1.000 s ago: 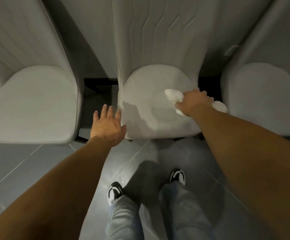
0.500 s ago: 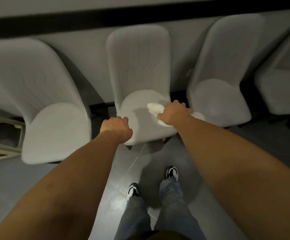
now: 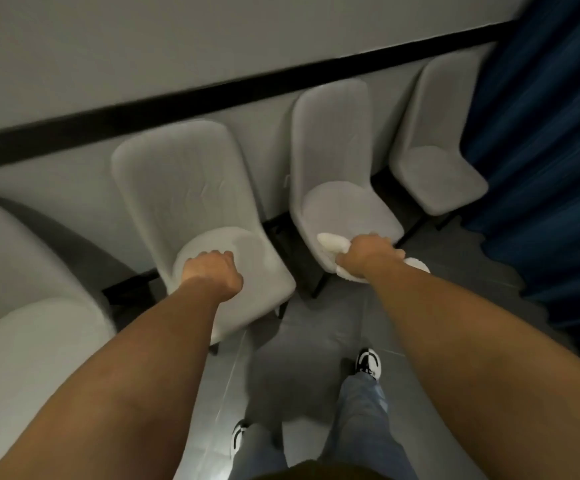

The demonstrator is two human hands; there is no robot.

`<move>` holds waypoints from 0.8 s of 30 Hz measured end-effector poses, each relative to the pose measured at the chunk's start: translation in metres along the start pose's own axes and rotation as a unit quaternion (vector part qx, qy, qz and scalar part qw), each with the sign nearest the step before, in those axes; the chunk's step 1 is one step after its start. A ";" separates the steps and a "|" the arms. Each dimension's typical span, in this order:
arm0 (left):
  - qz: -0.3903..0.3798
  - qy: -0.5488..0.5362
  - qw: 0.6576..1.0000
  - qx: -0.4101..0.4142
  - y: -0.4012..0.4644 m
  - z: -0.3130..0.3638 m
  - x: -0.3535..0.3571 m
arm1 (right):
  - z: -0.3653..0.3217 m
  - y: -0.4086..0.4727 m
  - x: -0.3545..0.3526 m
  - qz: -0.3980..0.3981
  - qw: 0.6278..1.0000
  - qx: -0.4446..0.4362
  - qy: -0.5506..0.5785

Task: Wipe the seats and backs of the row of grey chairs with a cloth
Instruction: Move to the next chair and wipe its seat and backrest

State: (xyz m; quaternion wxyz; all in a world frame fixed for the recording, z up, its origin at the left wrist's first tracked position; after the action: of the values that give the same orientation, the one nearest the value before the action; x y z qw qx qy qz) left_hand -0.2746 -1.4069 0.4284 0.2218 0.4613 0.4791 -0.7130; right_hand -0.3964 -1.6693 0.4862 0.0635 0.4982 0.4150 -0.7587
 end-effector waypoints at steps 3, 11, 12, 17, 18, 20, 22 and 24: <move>0.000 0.010 1.000 0.020 0.021 0.044 -0.010 | 0.039 0.022 -0.011 -0.005 0.999 0.025 0.026; 0.041 -0.005 0.999 0.017 0.109 0.177 -0.036 | 0.144 0.141 -0.062 0.015 0.999 0.004 0.041; 0.048 -0.012 0.999 0.010 0.120 0.197 -0.038 | 0.157 0.162 -0.070 0.019 0.999 -0.011 0.038; 0.047 -0.020 0.998 -0.038 0.157 0.293 -0.034 | 0.209 0.259 -0.109 0.026 0.995 -0.098 0.018; 0.056 -0.022 0.997 -0.041 0.161 0.311 -0.036 | 0.215 0.276 -0.116 0.024 0.994 -0.107 0.013; 0.083 -0.028 0.996 -0.029 0.170 0.341 -0.047 | 0.224 0.308 -0.129 0.003 0.994 -0.111 0.022; 0.123 -0.029 0.992 -0.014 0.180 0.357 -0.062 | 0.222 0.333 -0.138 -0.006 0.991 -0.127 0.030; 0.140 -0.034 0.989 -0.022 0.192 0.364 -0.072 | 0.213 0.353 -0.142 -0.008 0.988 -0.152 0.029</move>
State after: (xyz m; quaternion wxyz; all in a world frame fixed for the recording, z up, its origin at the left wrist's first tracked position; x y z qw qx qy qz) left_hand -0.2569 -1.8242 0.4409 0.3458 0.4939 0.4176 -0.6798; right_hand -0.2959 -2.0903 0.4355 0.1204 0.5010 0.5311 -0.6726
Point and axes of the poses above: each hand's wrist, its own y-axis towards the middle knuckle, its own x-axis out of the palm, z = x × y, the point moved 2 cm from there along y, towards the middle knuckle, and after that the axes turned 8 degrees about -y, right-handed, at the moved point
